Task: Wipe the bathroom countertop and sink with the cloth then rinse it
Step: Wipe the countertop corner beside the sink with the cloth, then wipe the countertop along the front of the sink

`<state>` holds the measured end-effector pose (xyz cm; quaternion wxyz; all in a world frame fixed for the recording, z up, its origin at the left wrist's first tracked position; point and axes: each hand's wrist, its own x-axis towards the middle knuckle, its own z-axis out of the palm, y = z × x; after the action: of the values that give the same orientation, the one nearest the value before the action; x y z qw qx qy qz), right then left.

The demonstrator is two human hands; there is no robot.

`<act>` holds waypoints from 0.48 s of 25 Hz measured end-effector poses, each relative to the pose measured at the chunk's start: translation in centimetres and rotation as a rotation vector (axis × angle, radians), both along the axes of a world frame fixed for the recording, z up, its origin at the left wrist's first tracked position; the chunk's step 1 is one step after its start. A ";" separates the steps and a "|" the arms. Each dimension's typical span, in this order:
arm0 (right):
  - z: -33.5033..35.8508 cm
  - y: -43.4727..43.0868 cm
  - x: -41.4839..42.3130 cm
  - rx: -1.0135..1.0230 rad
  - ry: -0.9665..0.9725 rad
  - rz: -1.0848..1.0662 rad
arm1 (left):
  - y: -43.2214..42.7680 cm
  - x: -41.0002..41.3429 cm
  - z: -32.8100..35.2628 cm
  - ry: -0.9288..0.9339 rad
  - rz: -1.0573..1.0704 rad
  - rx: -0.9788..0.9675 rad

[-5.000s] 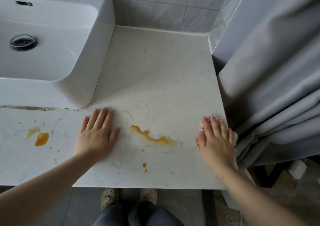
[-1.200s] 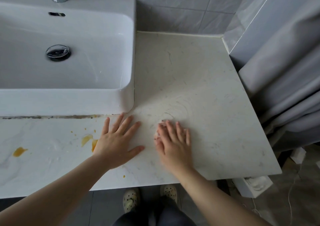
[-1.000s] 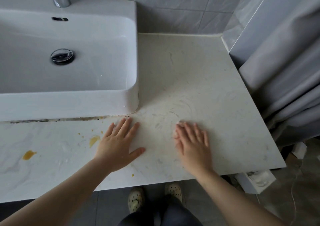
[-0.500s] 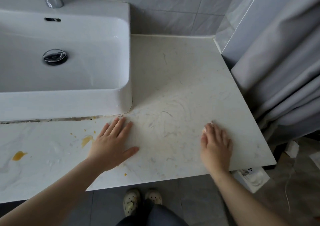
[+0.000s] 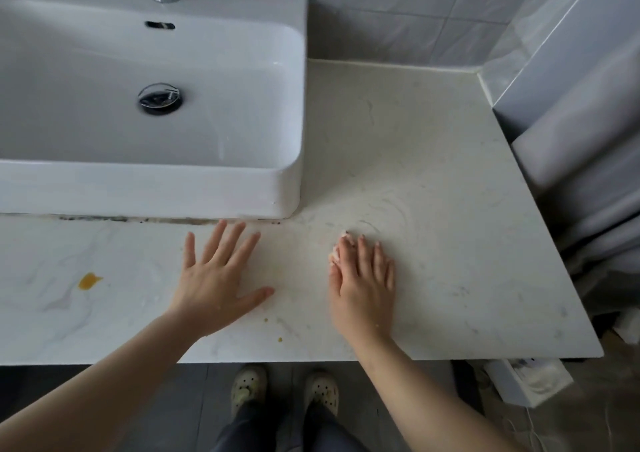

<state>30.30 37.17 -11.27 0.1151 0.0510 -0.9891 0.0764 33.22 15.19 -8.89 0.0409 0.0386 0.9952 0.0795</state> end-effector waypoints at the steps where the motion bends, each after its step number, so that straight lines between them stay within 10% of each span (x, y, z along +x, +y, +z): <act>1: 0.2 -1.8 0.3 -0.016 -0.014 0.025 | -1.3 0.5 0.0 -0.006 0.015 0.023; 6: -0.3 -5.4 0.8 -0.072 0.021 0.330 | -6.8 1.2 -0.2 -0.027 0.012 -0.005; 12: 1.9 -6.6 -0.5 -0.295 0.045 -0.134 | -11.9 0.7 -0.6 -0.021 -0.138 -0.085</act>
<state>29.82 30.55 -9.34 0.1483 -0.0310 -0.9655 0.2119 33.96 3.34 -9.51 0.0581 0.1043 0.9922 0.0344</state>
